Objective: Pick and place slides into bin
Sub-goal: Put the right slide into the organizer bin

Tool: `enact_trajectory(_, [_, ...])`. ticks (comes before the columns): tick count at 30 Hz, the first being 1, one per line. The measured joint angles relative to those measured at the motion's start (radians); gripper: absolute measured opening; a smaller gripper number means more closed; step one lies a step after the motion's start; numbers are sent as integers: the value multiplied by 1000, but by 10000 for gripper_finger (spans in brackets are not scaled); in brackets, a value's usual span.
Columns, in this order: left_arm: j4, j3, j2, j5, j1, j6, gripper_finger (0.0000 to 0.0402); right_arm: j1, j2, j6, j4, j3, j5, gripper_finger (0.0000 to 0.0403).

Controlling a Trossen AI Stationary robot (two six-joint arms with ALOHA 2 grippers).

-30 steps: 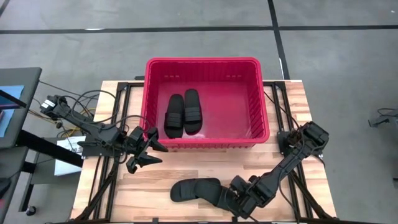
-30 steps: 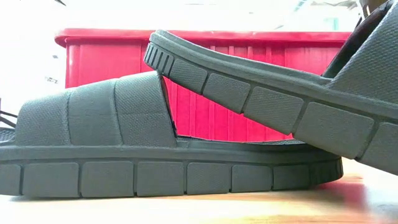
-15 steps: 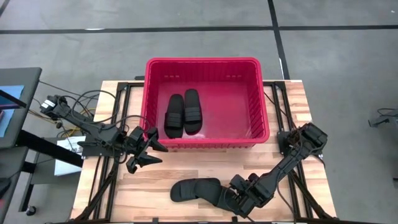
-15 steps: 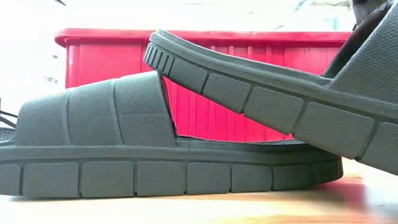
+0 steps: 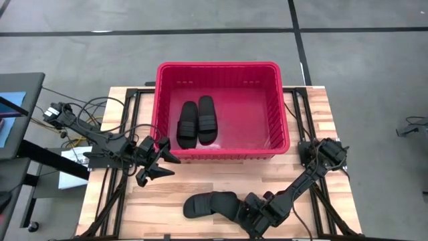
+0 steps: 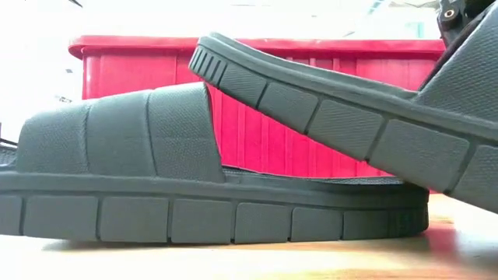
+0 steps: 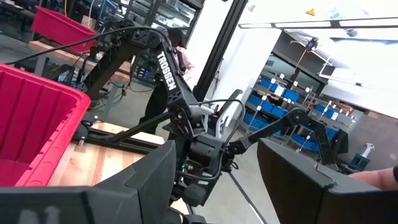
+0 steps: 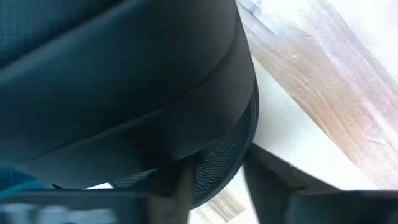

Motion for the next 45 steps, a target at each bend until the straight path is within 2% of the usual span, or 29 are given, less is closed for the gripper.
enact_trajectory(3, [-2, 0, 0, 0, 0, 0, 218, -2, 0, -18, -2, 0, -7, 26])
enact_trajectory(8, [-29, 0, 0, 0, 0, 0, 218, 1, -12, -1, -19, 12, 27, 7])
enact_trajectory(16, [-42, 0, 0, 0, 0, 0, 218, 19, -97, 19, -108, 41, 112, 2])
enact_trajectory(24, [-41, 0, 0, 0, 0, -8, 218, 46, -156, 33, -196, 93, 118, 1])
enact_trajectory(32, [-41, 0, 0, 0, 0, -8, 218, 66, -164, 33, -317, 206, 125, 0])
enact_trajectory(45, [-41, 0, 0, 0, 0, -7, 218, 79, -166, 34, -475, 358, 254, 0])
